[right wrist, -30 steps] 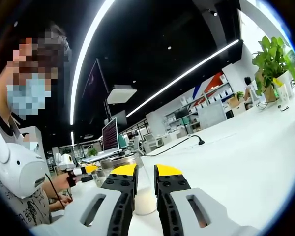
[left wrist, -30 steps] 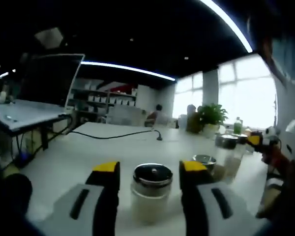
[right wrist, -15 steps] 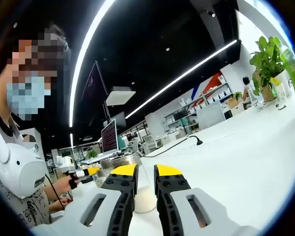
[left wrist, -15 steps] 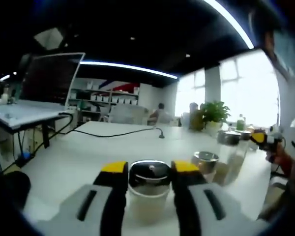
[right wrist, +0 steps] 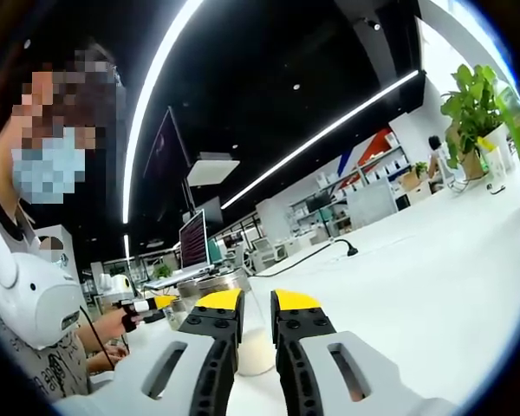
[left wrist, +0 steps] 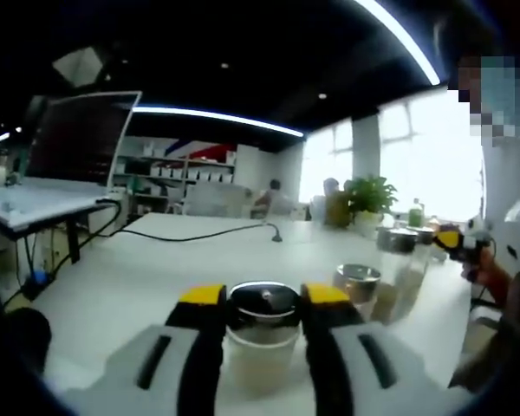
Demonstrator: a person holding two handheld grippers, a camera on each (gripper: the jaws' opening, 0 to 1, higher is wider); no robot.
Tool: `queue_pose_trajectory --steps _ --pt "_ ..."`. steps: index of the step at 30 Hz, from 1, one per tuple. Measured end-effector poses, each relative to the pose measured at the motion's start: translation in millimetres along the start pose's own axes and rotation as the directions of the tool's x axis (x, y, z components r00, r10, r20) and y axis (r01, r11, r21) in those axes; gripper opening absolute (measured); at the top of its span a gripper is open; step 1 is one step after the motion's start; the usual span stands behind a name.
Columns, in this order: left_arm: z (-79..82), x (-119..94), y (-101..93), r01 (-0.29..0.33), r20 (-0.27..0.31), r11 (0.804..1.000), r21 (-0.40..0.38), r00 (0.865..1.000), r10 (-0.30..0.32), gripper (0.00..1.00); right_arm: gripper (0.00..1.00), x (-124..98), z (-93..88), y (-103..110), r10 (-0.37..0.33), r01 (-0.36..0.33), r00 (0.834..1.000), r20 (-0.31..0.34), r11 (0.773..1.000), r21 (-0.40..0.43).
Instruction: Rotate the seasoning bottle until the label or dispensing opening points toward the visible target arrow and the bottle remains upright within the marked orientation range
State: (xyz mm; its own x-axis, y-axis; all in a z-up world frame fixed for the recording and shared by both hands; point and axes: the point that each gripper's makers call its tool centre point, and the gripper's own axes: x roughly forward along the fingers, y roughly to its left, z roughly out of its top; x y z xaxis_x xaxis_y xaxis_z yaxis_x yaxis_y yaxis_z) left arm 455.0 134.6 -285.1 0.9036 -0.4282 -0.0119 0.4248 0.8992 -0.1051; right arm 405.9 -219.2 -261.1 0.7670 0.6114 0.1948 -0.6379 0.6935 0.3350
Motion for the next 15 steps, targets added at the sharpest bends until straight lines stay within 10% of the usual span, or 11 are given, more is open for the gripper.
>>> queue_pose_trajectory --steps 15 --pt "-1.4 -0.3 -5.0 0.102 -0.005 0.995 -0.020 0.995 -0.102 0.36 0.11 2.9 -0.5 2.9 0.011 -0.011 1.000 -0.007 1.000 -0.005"
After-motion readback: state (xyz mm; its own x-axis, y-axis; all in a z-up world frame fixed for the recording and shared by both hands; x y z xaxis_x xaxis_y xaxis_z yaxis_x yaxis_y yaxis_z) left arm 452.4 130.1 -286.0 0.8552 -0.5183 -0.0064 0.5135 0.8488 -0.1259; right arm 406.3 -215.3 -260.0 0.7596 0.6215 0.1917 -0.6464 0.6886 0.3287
